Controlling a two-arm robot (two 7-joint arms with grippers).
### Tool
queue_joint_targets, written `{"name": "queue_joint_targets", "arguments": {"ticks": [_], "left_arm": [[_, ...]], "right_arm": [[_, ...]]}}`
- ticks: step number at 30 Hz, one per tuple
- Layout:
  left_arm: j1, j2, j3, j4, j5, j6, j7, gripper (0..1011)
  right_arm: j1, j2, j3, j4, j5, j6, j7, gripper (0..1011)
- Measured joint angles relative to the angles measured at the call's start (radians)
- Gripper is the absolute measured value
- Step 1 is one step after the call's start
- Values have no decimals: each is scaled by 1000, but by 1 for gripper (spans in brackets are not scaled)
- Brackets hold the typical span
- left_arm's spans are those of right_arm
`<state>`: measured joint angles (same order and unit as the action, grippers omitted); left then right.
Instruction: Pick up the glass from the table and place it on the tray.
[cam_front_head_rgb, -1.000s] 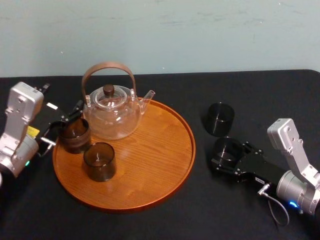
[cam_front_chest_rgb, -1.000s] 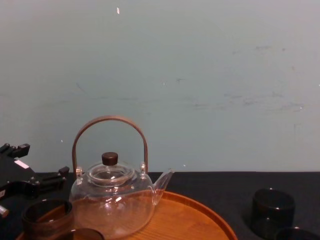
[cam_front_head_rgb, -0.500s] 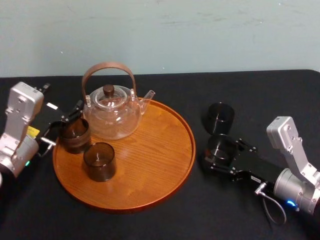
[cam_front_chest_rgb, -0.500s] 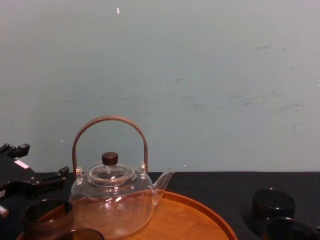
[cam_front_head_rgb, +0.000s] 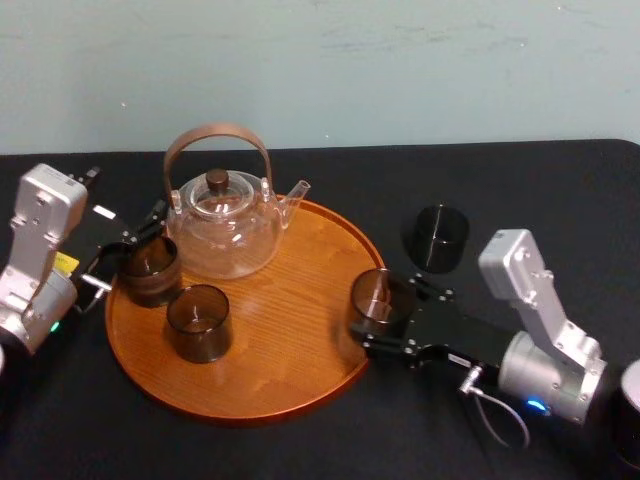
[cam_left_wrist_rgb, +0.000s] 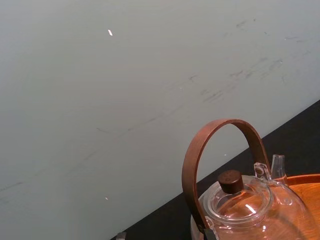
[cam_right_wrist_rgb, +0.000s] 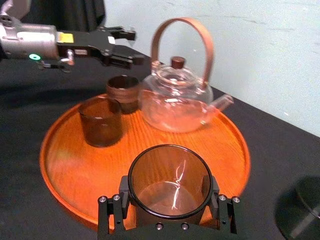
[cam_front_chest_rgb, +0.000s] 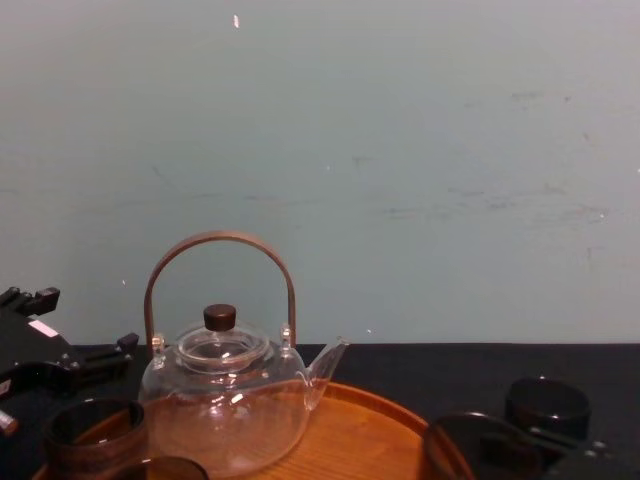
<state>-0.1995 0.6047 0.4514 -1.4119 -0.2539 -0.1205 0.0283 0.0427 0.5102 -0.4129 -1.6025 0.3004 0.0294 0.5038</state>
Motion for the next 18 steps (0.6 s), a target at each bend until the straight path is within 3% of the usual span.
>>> {"name": "queue_joint_targets", "arguments": {"ticks": [8, 18], "left_arm": [[0, 0, 0, 0, 0, 0, 0, 1001], [0, 0, 0, 0, 0, 0, 0, 1001]], "right_arm": [[64, -51, -68, 32, -27, 21, 6, 905], [120, -96, -118, 90, -49, 19, 12, 905]]}}
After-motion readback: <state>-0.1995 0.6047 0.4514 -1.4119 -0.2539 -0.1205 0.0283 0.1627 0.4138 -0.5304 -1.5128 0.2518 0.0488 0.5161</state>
